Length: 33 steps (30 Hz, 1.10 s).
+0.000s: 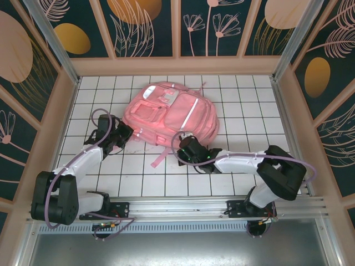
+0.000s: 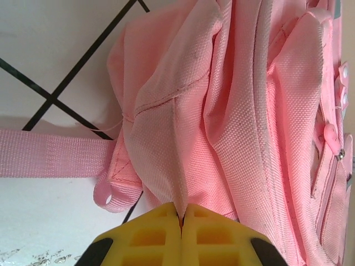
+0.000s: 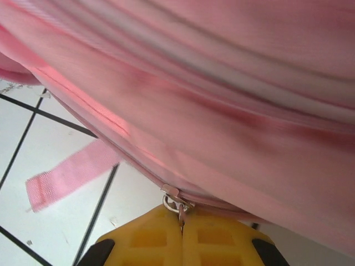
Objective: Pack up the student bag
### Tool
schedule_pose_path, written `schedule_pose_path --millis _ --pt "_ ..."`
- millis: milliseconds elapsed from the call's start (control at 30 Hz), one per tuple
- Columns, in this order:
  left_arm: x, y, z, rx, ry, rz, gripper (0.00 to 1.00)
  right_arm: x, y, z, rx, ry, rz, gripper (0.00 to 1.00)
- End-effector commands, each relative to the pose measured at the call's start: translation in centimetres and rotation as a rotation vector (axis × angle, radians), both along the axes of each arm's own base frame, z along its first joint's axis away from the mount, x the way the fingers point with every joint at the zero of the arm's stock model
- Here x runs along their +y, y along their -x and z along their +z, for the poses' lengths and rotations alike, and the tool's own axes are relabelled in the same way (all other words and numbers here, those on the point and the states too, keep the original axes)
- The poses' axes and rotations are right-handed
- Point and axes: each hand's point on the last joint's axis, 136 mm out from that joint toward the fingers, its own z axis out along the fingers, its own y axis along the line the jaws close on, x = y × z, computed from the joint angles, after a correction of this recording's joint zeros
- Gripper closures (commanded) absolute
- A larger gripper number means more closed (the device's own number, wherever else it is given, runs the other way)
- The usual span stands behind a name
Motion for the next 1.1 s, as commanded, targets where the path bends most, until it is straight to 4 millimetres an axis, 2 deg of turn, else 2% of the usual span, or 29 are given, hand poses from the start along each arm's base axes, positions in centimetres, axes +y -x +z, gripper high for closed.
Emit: schedule_pose_path --millis 0,267,433,500,567,733,800,833,900,933,1000,1067 --pt "2.8 -2.5 2.0 -0.079 -0.089 0.101 1.00 -3.6 0.6 -0.8 0.029 0.077 -0.022 1.00" --pt "3.2 -3.3 2.0 -0.067 -0.105 0.120 1.00 -9.2 -1.9 0.3 -0.004 0.071 -0.120 1.00" --pt "3.4 -3.9 1.9 -0.062 -0.116 0.133 1.00 -11.2 -4.2 1.1 -0.014 0.028 -0.173 1.00" --pt "3.3 -4.4 2.0 -0.065 -0.115 0.123 1.00 -10.7 -4.4 1.5 -0.018 0.003 -0.141 1.00" --pt "2.9 -5.6 2.5 -0.074 -0.121 0.102 1.00 -9.4 -3.8 1.8 0.000 -0.043 -0.077 1.00" --pt "1.1 -11.2 2.5 -0.046 -0.157 -0.012 0.97 -6.0 -0.7 2.3 0.038 -0.122 0.076 1.00" --pt "-0.3 -13.7 2.7 -0.057 -0.124 -0.060 0.90 -4.2 0.5 2.8 0.034 -0.143 0.133 1.00" --pt "-1.2 -15.2 3.3 -0.079 -0.099 -0.090 0.81 -3.3 0.9 3.1 0.033 -0.149 0.154 1.00" --pt "-2.9 -17.7 4.1 -0.103 -0.073 -0.160 0.55 -1.2 1.7 3.7 0.045 -0.173 0.198 1.00" --pt "-3.6 -19.0 4.7 -0.109 -0.071 -0.193 0.46 -0.1 1.8 4.1 0.051 -0.186 0.211 1.00" --pt "-4.2 -20.0 5.2 -0.094 -0.075 -0.219 0.39 1.8 1.6 4.4 0.062 -0.212 0.225 1.00" --pt "-3.5 -19.4 6.1 -0.092 -0.090 -0.187 0.37 3.6 1.0 4.8 0.068 -0.250 0.226 1.00"
